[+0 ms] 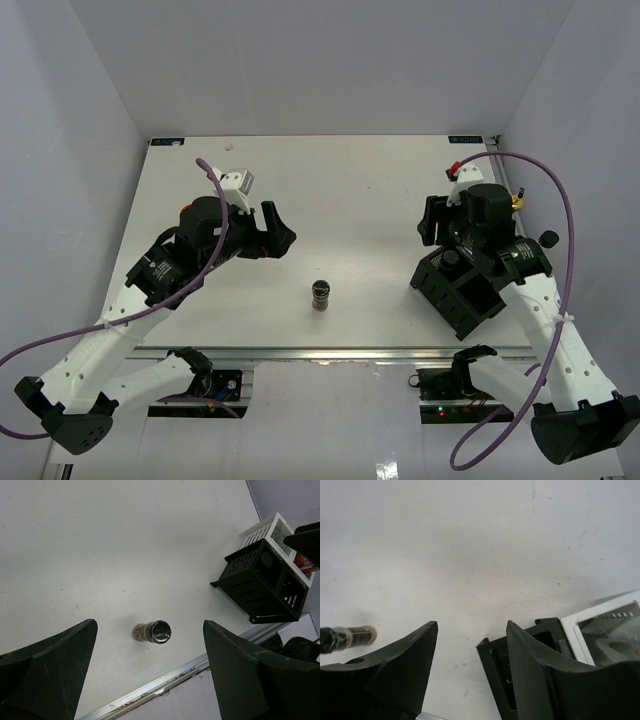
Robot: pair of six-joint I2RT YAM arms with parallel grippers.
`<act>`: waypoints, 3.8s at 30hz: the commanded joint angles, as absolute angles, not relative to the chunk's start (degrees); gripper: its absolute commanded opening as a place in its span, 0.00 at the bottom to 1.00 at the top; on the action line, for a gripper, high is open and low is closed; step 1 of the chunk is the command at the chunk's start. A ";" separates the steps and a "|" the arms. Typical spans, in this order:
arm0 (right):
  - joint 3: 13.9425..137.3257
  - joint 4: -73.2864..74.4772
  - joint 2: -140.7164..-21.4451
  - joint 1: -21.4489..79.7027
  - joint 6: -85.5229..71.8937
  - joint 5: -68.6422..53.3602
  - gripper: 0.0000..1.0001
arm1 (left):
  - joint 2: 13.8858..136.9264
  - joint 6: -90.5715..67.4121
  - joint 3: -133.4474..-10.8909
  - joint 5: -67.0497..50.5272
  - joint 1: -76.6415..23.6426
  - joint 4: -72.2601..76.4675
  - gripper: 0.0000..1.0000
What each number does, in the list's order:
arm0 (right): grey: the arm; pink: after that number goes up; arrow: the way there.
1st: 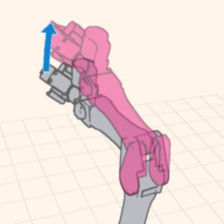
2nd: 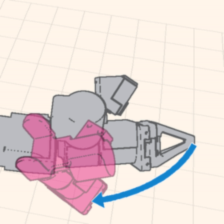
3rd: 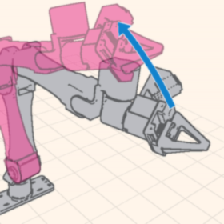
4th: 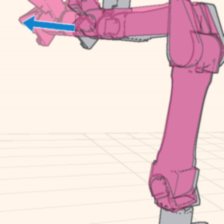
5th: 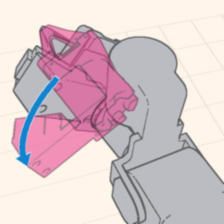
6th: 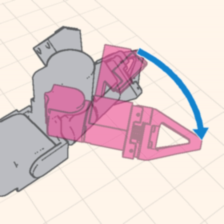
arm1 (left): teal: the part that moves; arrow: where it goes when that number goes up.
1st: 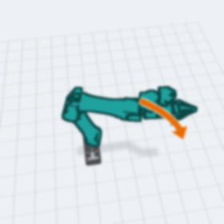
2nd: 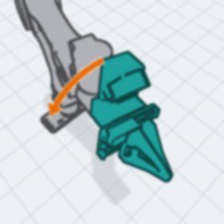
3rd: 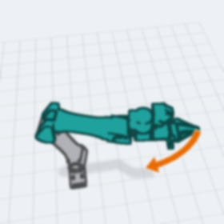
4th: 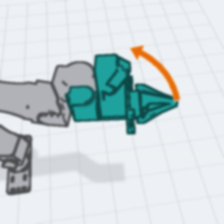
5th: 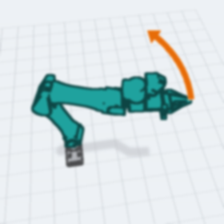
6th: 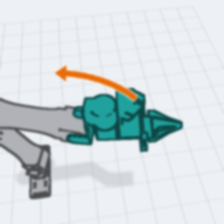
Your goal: Organize the condiment bottles
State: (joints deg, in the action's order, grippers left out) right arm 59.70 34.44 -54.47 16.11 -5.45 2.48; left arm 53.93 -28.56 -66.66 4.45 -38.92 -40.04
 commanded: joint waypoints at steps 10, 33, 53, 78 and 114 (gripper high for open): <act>67.61 31.14 -69.51 52.75 -7.08 -1.67 0.74 | 52.70 -28.52 -72.02 8.70 -38.67 -42.09 0.98; 73.81 28.93 -90.94 60.87 -8.16 4.46 0.80 | 47.47 -28.31 -69.95 13.24 -38.67 -43.95 0.98; 76.34 34.19 -96.94 62.58 -11.29 10.51 0.63 | 46.47 -27.42 -70.73 13.74 -38.67 -45.01 0.98; 82.70 50.70 -82.71 58.33 -12.29 25.62 0.08 | 45.95 -26.98 -69.79 13.64 -38.67 -45.79 0.98; 78.05 64.28 -61.70 19.07 -3.36 18.95 0.08 | 46.87 -26.46 -72.05 12.13 -38.67 -46.08 0.98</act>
State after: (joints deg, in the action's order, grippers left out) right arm 77.34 62.23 -62.94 19.29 -4.01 20.00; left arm 47.24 -26.81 -70.26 12.60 -38.83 -45.97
